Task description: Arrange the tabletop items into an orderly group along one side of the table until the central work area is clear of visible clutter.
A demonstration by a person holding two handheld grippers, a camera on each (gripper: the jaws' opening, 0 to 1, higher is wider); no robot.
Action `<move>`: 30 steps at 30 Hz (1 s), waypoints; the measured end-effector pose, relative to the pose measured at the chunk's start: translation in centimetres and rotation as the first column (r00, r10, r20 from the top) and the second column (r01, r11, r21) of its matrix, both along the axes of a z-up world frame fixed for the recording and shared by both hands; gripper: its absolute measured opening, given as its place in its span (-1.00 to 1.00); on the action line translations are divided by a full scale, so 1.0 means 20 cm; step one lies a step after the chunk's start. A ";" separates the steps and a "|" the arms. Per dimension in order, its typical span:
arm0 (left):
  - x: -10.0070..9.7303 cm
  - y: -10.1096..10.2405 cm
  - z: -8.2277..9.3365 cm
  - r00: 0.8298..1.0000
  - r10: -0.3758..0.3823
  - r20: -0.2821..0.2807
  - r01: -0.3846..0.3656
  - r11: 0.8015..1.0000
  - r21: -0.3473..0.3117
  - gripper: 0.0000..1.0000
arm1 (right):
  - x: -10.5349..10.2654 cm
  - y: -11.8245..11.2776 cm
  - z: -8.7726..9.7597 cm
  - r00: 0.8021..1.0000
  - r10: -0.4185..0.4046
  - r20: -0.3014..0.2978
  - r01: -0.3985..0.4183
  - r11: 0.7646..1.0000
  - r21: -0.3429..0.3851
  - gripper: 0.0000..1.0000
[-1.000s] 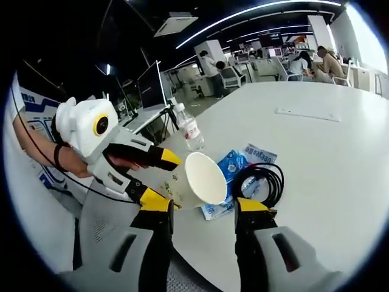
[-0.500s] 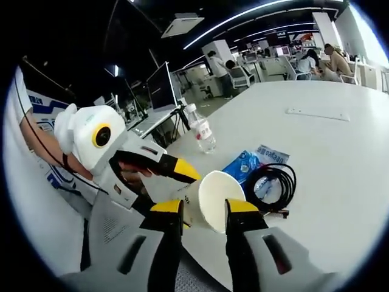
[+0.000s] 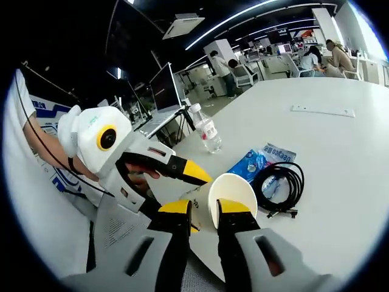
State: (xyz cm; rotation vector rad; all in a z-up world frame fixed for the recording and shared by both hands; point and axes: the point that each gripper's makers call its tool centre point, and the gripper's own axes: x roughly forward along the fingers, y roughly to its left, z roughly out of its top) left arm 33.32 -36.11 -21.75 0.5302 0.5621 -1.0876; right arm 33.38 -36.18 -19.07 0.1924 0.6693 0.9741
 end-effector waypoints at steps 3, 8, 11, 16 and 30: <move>-0.01 0.00 -0.01 1.000 -0.016 0.008 0.016 1.000 0.011 -0.29 | -0.01 0.03 0.01 1.000 0.004 -0.020 -0.003 1.000 0.031 -0.85; -0.01 0.00 -0.02 1.000 -0.013 0.001 0.013 1.000 0.007 -0.29 | -0.02 0.09 0.03 0.999 0.014 -0.047 -0.010 0.997 0.073 -1.00; -0.01 0.02 -0.04 1.000 -0.003 -0.006 0.003 1.000 0.014 -0.29 | -0.02 0.11 0.01 0.999 0.016 -0.050 -0.014 0.999 0.053 -1.00; -0.01 0.05 -0.05 1.000 0.018 -0.009 -0.018 1.000 0.006 -0.28 | -0.02 0.13 0.00 0.998 0.020 -0.052 -0.018 0.999 0.042 -1.00; 0.03 0.12 -0.05 0.992 0.118 -0.033 -0.119 0.993 -0.026 -0.27 | 0.03 0.18 -0.01 0.999 -0.004 -0.050 0.006 0.999 0.032 -1.00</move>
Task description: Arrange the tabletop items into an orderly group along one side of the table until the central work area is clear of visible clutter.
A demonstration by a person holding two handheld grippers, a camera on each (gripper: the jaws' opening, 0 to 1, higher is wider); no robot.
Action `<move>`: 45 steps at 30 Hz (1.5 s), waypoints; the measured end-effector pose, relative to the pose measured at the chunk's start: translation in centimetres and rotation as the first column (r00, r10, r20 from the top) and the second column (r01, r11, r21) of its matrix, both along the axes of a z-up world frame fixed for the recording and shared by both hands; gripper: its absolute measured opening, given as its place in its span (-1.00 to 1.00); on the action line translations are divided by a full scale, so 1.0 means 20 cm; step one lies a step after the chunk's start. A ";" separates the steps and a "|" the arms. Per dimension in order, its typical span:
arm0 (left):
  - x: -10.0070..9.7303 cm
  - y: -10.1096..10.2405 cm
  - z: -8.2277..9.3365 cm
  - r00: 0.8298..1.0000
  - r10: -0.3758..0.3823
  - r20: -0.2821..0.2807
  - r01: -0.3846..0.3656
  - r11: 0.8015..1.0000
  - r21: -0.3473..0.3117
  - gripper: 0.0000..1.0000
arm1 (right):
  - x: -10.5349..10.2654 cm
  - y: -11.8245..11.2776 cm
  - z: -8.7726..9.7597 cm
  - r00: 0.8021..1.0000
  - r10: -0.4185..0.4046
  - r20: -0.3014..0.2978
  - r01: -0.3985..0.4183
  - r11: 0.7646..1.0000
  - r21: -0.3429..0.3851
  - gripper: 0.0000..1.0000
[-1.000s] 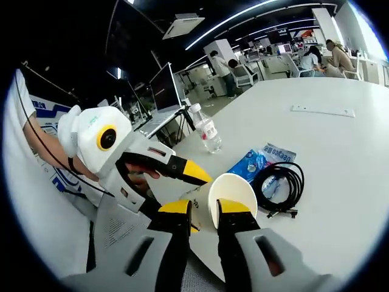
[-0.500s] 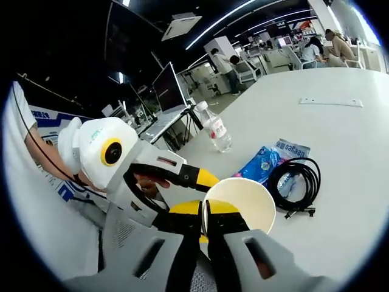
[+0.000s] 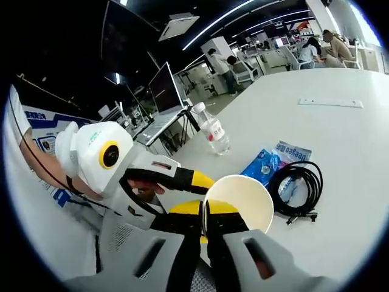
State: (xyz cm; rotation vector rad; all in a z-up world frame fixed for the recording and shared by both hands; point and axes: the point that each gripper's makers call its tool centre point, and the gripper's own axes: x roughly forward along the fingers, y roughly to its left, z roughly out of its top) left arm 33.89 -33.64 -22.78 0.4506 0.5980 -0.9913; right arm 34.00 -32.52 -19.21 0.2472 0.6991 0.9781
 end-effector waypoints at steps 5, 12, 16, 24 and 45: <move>0.00 0.03 0.00 1.000 0.027 -0.006 -0.027 1.000 -0.011 -0.27 | 0.00 0.02 0.00 1.000 0.007 0.003 -0.007 1.000 -0.003 -1.00; 0.01 0.05 0.00 0.998 0.055 -0.005 -0.055 0.998 -0.021 -0.26 | 0.01 0.05 0.01 1.000 0.021 0.005 -0.021 1.000 -0.004 -1.00; 0.03 0.07 0.01 0.997 0.081 -0.009 -0.081 0.996 -0.035 -0.27 | 0.03 0.05 0.01 1.000 0.028 0.013 -0.028 1.000 -0.009 -1.00; 0.05 0.15 0.02 0.985 0.167 -0.037 -0.169 0.982 -0.082 -0.38 | 0.08 0.03 0.02 0.999 0.004 0.038 -0.003 1.000 -0.023 -1.00; 0.12 0.37 0.02 0.928 0.359 -0.094 -0.371 0.914 -0.165 -0.35 | 0.14 0.05 0.02 0.998 0.025 0.055 -0.023 0.999 -0.042 -1.00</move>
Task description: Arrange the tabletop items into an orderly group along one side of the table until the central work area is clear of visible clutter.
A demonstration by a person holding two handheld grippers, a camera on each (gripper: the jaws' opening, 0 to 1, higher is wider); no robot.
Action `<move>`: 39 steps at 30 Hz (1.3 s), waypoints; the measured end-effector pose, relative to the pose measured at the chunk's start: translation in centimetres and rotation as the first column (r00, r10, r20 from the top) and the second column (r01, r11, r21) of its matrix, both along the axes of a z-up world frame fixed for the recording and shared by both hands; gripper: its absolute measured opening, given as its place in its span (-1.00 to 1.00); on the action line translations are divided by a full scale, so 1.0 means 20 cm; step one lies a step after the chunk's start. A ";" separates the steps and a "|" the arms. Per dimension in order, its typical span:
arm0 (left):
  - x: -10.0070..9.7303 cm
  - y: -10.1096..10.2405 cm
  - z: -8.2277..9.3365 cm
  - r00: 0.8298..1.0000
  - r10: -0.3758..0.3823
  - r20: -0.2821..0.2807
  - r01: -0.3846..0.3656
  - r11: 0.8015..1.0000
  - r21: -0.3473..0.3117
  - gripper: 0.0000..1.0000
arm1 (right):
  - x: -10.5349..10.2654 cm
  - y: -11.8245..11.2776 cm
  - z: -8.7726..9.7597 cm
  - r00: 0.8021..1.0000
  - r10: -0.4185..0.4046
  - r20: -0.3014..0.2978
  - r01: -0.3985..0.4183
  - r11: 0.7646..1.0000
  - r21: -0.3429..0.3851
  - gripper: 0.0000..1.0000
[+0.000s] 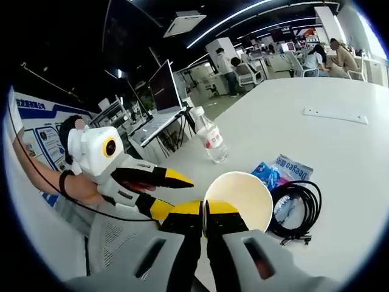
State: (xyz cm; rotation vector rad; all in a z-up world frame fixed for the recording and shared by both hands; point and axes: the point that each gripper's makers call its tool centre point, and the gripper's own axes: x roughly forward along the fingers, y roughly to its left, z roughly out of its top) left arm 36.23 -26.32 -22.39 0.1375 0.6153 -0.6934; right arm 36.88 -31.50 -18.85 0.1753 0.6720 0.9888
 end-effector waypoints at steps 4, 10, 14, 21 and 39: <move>0.01 0.05 -0.01 0.999 0.042 -0.007 -0.042 0.999 -0.015 -0.34 | 0.02 0.02 0.00 1.000 0.011 0.009 -0.011 1.000 -0.013 -1.00; 0.01 0.11 -0.02 0.997 0.080 -0.014 -0.081 0.996 -0.023 -0.33 | 0.06 0.05 0.00 0.999 0.037 0.021 -0.037 0.999 -0.039 -1.00; 0.02 0.15 -0.03 0.993 0.114 -0.012 -0.114 0.993 -0.031 -0.33 | 0.08 0.07 0.00 0.998 0.050 0.033 -0.048 0.997 -0.055 -1.00; 0.03 0.21 -0.05 0.989 0.149 -0.019 -0.150 0.988 -0.038 -0.31 | 0.12 0.12 0.00 0.992 0.109 0.062 -0.101 0.988 -0.119 -1.00; 0.02 0.36 -0.07 0.973 0.228 -0.030 -0.230 0.971 -0.061 -0.29 | 0.21 0.31 -0.08 0.963 0.238 0.127 -0.200 0.946 -0.254 -1.00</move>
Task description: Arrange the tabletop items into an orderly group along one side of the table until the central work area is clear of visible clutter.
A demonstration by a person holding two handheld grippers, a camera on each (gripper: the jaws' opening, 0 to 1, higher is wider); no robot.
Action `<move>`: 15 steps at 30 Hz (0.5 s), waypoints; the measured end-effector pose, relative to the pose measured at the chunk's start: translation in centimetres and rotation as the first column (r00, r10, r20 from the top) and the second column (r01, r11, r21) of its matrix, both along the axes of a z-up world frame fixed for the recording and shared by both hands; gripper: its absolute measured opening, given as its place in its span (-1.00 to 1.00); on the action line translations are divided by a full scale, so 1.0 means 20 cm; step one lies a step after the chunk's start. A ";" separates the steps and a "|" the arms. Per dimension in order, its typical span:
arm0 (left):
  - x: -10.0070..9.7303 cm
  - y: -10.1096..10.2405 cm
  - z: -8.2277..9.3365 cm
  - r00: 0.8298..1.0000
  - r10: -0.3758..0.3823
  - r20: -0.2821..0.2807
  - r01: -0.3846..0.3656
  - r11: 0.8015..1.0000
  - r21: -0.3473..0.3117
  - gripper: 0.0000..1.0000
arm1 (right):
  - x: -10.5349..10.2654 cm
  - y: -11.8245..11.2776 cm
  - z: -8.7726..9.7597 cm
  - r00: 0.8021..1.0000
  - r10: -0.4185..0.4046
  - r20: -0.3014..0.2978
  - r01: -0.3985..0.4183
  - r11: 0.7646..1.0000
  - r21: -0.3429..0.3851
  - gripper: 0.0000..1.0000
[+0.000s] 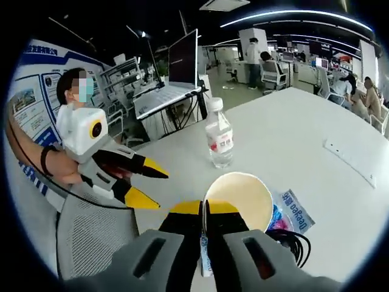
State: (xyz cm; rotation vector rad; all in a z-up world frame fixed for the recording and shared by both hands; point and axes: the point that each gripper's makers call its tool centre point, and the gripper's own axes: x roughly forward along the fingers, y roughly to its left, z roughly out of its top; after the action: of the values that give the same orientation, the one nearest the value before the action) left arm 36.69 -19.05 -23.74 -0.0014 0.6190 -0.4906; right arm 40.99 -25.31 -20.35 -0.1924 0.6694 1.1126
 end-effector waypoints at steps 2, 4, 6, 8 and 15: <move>0.00 0.01 0.00 1.000 0.008 0.000 -0.008 1.000 -0.003 -0.29 | 0.01 0.02 -0.01 1.000 0.010 0.002 -0.010 1.000 -0.012 -1.00; -0.01 0.03 0.00 1.000 0.014 0.000 -0.014 1.000 -0.005 -0.29 | 0.03 0.04 -0.03 1.000 0.014 0.002 -0.014 1.000 -0.022 -1.00; -0.01 0.04 0.00 1.000 0.021 0.000 -0.021 1.000 -0.007 -0.29 | 0.05 0.06 -0.05 1.000 0.015 0.003 -0.015 1.000 -0.027 -1.00; -0.01 0.05 0.00 1.000 0.029 -0.002 -0.029 1.000 -0.009 -0.29 | 0.07 0.08 -0.08 1.000 0.013 0.005 -0.013 0.999 -0.034 -1.00; 0.00 0.07 0.00 0.999 0.049 0.002 -0.049 0.999 -0.015 -0.28 | 0.14 0.15 -0.13 1.000 0.016 0.003 -0.016 0.998 -0.066 -1.00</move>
State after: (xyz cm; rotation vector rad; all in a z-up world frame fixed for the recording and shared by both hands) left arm 36.75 -17.71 -23.67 -0.0305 0.6117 -0.4477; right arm 43.76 -22.23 -22.94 -0.2572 0.7029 1.1061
